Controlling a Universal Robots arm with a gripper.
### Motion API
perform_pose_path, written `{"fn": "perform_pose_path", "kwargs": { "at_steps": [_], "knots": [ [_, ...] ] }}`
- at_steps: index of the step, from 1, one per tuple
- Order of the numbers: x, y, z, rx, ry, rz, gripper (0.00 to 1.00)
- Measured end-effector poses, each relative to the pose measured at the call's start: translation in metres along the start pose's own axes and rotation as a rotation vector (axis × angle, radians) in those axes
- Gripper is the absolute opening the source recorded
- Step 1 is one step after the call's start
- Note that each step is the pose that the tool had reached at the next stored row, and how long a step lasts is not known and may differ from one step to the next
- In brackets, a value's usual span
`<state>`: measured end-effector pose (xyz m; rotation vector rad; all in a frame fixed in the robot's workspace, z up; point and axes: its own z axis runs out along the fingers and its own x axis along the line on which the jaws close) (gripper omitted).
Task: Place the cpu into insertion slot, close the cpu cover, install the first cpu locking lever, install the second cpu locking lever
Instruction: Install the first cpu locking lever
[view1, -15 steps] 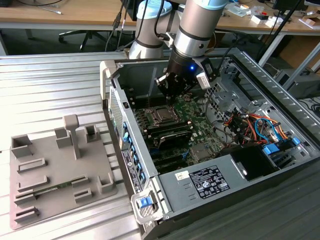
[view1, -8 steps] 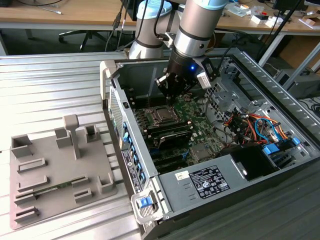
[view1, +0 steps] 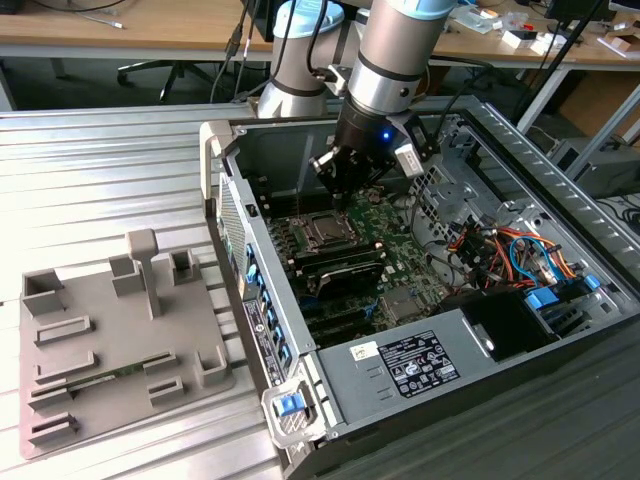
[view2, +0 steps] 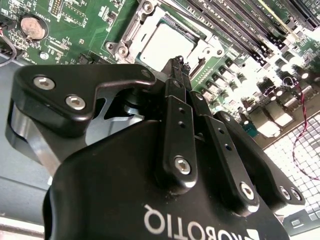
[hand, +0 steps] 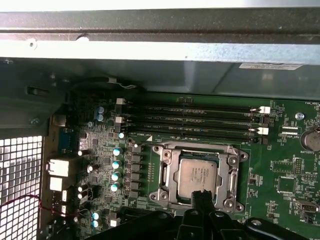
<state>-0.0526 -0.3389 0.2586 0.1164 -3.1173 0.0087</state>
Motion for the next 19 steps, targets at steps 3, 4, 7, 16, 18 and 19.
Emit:
{"fn": "perform_pose_path", "kwargs": {
  "at_steps": [3, 4, 7, 16, 18, 19],
  "knots": [
    [0.0, 0.0, 0.0, 0.0001, 0.0, -0.003, 0.11],
    [0.0, 0.0, 0.0, 0.0001, 0.0, -0.003, 0.11],
    [0.0, 0.0, 0.0, 0.0001, 0.0, -0.004, 0.11],
    [0.0025, 0.0002, 0.0001, 0.0, 0.0, -0.004, 0.11],
    [0.0052, 0.0004, 0.0001, 0.0, 0.0, -0.004, 0.11],
    [0.0063, 0.0005, 0.0001, 0.0, 0.0, -0.004, 0.11]
  ]
}}
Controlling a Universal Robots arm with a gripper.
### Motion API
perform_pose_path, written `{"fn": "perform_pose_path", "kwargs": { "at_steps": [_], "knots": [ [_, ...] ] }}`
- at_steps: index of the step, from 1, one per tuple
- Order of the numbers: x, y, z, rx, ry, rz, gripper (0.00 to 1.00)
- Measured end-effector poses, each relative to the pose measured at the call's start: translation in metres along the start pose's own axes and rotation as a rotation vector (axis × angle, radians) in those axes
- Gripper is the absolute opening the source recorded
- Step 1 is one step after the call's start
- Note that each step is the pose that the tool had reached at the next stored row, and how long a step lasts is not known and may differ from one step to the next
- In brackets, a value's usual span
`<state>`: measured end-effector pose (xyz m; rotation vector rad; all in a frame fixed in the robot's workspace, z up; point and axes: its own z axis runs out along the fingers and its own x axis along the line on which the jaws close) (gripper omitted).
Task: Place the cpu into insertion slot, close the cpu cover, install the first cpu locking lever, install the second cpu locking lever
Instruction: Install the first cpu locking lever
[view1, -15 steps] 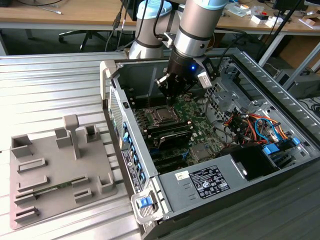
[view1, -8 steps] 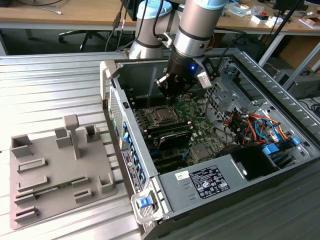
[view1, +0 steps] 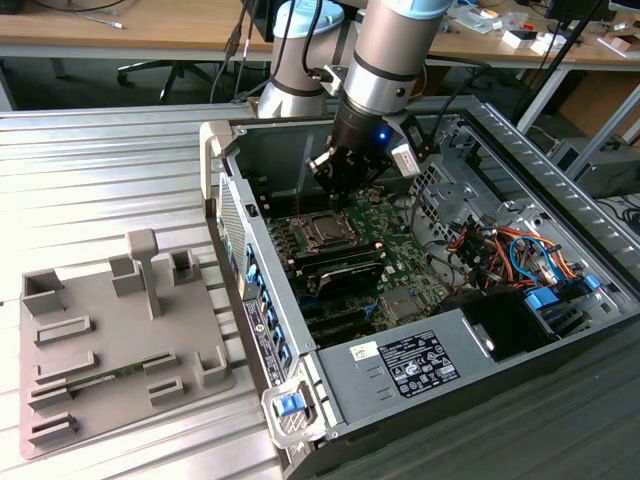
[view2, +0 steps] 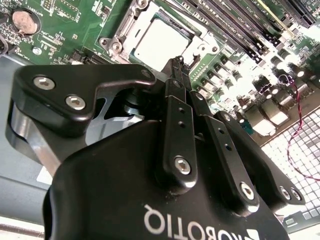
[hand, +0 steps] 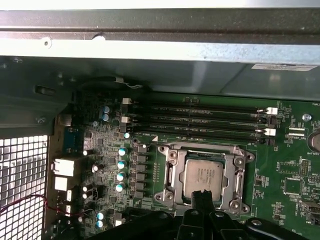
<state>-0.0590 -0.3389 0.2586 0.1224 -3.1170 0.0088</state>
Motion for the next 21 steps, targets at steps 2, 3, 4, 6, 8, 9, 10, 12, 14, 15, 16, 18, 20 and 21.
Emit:
{"fn": "perform_pose_path", "kwargs": {
  "at_steps": [2, 3, 4, 6, 8, 9, 10, 12, 14, 15, 16, 18, 20, 21],
  "knots": [
    [0.0026, 0.0002, 0.0001, 0.0, 0.0, 0.0, 0.11],
    [0.0026, 0.0002, 0.0001, 0.0, 0.0, 0.0, 0.11],
    [0.0027, 0.0002, 0.0001, 0.0, 0.0, 0.0, 0.11],
    [0.0027, 0.0002, 0.0001, 0.0, 0.0, 0.0, 0.11],
    [0.0028, 0.0002, -0.0001, 0.0, 0.0, 0.0, 0.11],
    [0.0028, 0.0002, -0.0003, -0.0001, -0.0001, 0.0, 0.11],
    [0.0028, 0.0002, -0.0006, 0.0001, 0.0, 0.0, 0.11],
    [0.0028, 0.0002, -0.0016, 0.0001, 0.0, 0.0, 0.11],
    [0.0028, 0.0002, -0.0025, 0.0001, 0.0, 0.0, 0.11],
    [0.0028, 0.0002, -0.0029, 0.0, 0.0, 0.0, 0.11],
    [0.0028, 0.0002, -0.0038, 0.0, -0.0001, 0.0, 0.11],
    [0.0029, 0.0002, -0.0048, 0.0, 0.0, 0.0, 0.11],
    [0.0029, 0.0002, -0.0065, 0.0, 0.0, 0.0, 0.11],
    [0.0029, 0.0002, -0.0074, 0.0, -0.0001, 0.0, 0.11]
  ]
}}
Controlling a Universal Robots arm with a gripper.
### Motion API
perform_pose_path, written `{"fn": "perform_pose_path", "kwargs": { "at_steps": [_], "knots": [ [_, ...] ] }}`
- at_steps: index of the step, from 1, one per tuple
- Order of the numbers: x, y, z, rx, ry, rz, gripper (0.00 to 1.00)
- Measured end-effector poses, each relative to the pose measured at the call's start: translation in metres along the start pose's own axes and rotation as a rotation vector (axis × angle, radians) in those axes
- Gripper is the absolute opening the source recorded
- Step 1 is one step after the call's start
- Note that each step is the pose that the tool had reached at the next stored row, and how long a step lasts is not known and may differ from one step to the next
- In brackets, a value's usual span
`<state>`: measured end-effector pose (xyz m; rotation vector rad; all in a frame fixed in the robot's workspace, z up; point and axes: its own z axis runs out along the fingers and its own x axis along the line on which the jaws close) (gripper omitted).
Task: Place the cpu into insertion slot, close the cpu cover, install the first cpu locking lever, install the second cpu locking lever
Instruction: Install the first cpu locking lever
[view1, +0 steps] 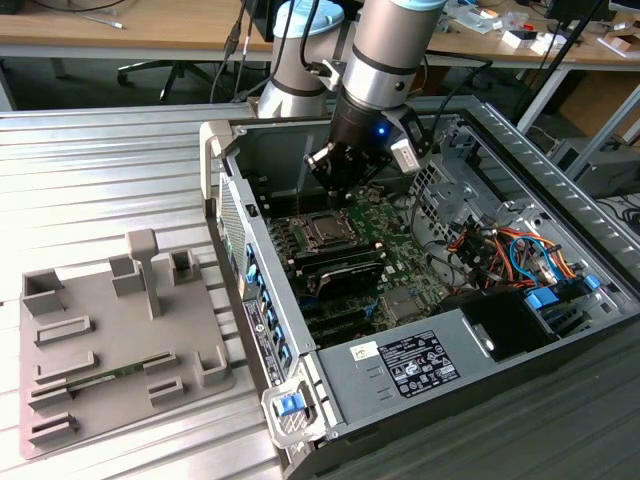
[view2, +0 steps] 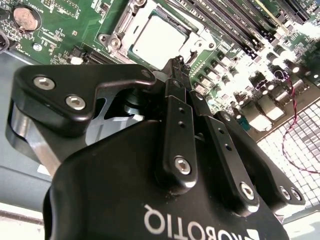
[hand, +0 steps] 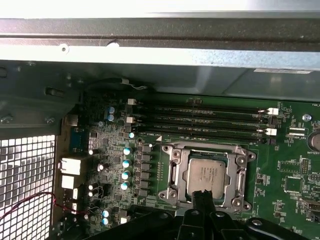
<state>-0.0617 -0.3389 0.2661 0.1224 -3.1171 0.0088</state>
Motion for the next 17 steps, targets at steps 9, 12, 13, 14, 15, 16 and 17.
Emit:
{"fn": "perform_pose_path", "kwargs": {
  "at_steps": [9, 12, 13, 14, 15, 16, 17],
  "knots": [
    [0.0, 0.0, -0.0015, -0.0001, -0.0001, 0.0, 0.11],
    [0.0002, 0.0, -0.0016, 0.0, 0.0, 0.0, 0.11],
    [0.0009, 0.0001, -0.0016, 0.0001, 0.0001, 0.0, 0.11],
    [0.0026, 0.0002, -0.0015, 0.0, 0.0001, 0.0, 0.11],
    [0.0042, 0.0003, -0.0015, 0.0, 0.0001, 0.0, 0.11],
    [0.0057, 0.0004, -0.0014, 0.0, 0.0, 0.0, 0.11],
    [0.0069, 0.0005, -0.0014, 0.0, 0.0, 0.0, 0.11]
  ]
}}
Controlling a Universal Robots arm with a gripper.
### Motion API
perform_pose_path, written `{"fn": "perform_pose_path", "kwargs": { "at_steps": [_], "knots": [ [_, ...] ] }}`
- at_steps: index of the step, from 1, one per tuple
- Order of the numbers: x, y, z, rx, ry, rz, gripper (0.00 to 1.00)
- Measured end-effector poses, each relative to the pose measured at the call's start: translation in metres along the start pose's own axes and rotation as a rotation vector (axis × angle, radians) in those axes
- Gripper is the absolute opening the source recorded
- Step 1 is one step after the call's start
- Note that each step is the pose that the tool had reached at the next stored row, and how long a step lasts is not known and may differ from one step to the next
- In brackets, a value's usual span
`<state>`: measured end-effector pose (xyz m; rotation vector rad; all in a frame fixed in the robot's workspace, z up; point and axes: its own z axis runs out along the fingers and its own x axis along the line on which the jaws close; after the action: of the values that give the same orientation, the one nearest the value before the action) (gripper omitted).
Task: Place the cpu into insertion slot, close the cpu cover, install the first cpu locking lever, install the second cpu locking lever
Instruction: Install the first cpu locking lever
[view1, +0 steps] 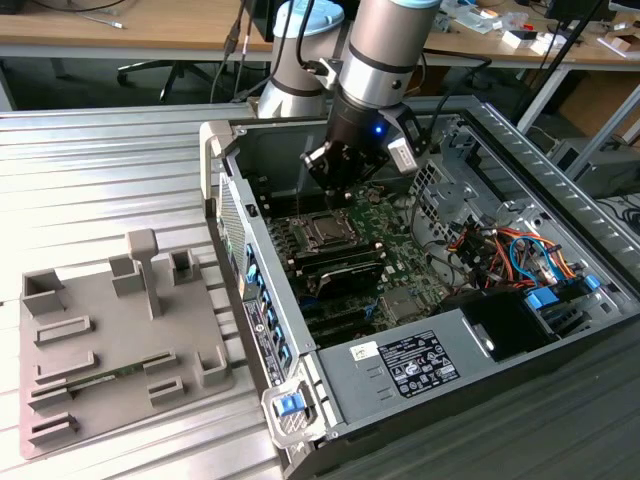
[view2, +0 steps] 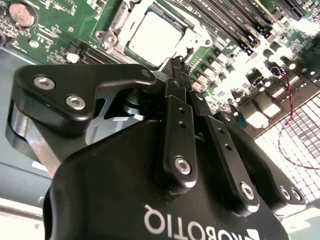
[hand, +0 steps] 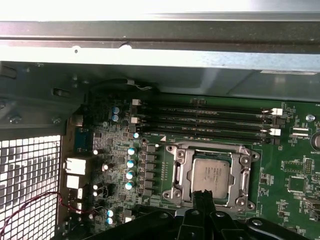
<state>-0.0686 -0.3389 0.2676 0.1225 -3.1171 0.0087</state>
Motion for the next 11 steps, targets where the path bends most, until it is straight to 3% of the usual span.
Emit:
{"fn": "perform_pose_path", "kwargs": {
  "at_steps": [11],
  "knots": [
    [0.007, 0.0006, 0.0002, 0.0, 0.0, 0.0, 0.11]
  ]
}}
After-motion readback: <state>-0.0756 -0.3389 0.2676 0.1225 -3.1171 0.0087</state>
